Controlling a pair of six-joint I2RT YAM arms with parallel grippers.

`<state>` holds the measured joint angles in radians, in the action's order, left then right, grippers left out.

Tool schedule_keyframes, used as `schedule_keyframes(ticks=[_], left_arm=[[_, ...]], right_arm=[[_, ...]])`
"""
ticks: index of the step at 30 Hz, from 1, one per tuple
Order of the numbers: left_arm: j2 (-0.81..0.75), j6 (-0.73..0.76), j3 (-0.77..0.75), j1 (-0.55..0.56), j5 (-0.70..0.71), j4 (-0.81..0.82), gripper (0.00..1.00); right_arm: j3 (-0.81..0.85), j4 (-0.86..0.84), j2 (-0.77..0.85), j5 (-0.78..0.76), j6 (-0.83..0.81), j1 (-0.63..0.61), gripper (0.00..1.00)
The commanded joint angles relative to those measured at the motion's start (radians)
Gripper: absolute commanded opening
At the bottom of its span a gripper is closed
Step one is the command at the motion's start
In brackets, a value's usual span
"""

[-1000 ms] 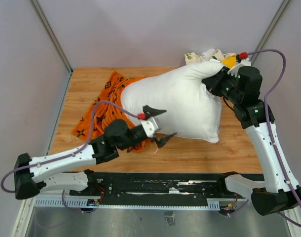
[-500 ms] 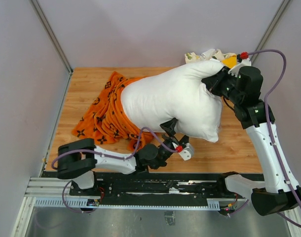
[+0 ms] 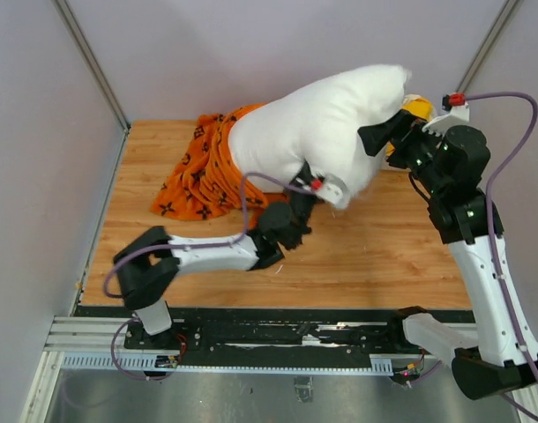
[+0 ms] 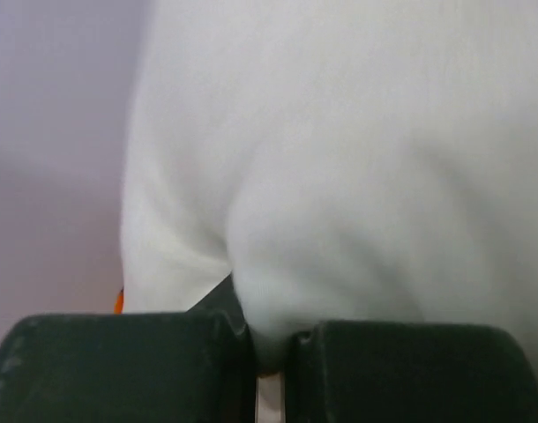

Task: Remove the pillowcase from the pillow
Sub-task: Remove the pillow from the pillowcase.

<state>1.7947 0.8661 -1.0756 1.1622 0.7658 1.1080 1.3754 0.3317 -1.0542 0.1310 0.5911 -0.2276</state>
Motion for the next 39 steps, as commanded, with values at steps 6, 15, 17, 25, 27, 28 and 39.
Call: schedule_keyframes(ticks=[6, 15, 17, 25, 27, 28, 39], left_arm=[[-0.609, -0.785, -0.146, -0.392, -0.203, -0.541, 0.0], [-0.661, -0.851, -0.361, -0.403, -0.285, -0.696, 0.0], [-0.662, -0.855, -0.405, -0.404, -0.295, -0.707, 0.0], [-0.641, -0.869, -0.586, -0.403, -0.378, -0.775, 0.0], [-0.641, -0.868, -0.605, -0.403, -0.382, -0.784, 0.0], [-0.641, -0.864, -0.606, -0.404, -0.375, -0.78, 0.0], [-0.49, -0.562, -0.618, -0.403, -0.064, -0.599, 0.0]], right_arm=[[-0.106, -0.009, 0.155, -0.115, -0.069, 0.016, 0.98], [-0.46, -0.424, 0.066, 0.088, 0.12, -0.036, 0.99], [-0.423, -0.385, -0.013, 0.036, 0.066, -0.113, 0.98], [-0.357, -0.487, -0.288, 0.059, 0.134, -0.287, 0.99], [-0.328, -0.494, -0.333, 0.077, 0.139, -0.329, 0.97], [-0.32, -0.495, -0.344, 0.078, 0.14, -0.35, 0.96], [-0.263, -0.285, -0.023, -0.243, -0.136, -0.466, 0.99]])
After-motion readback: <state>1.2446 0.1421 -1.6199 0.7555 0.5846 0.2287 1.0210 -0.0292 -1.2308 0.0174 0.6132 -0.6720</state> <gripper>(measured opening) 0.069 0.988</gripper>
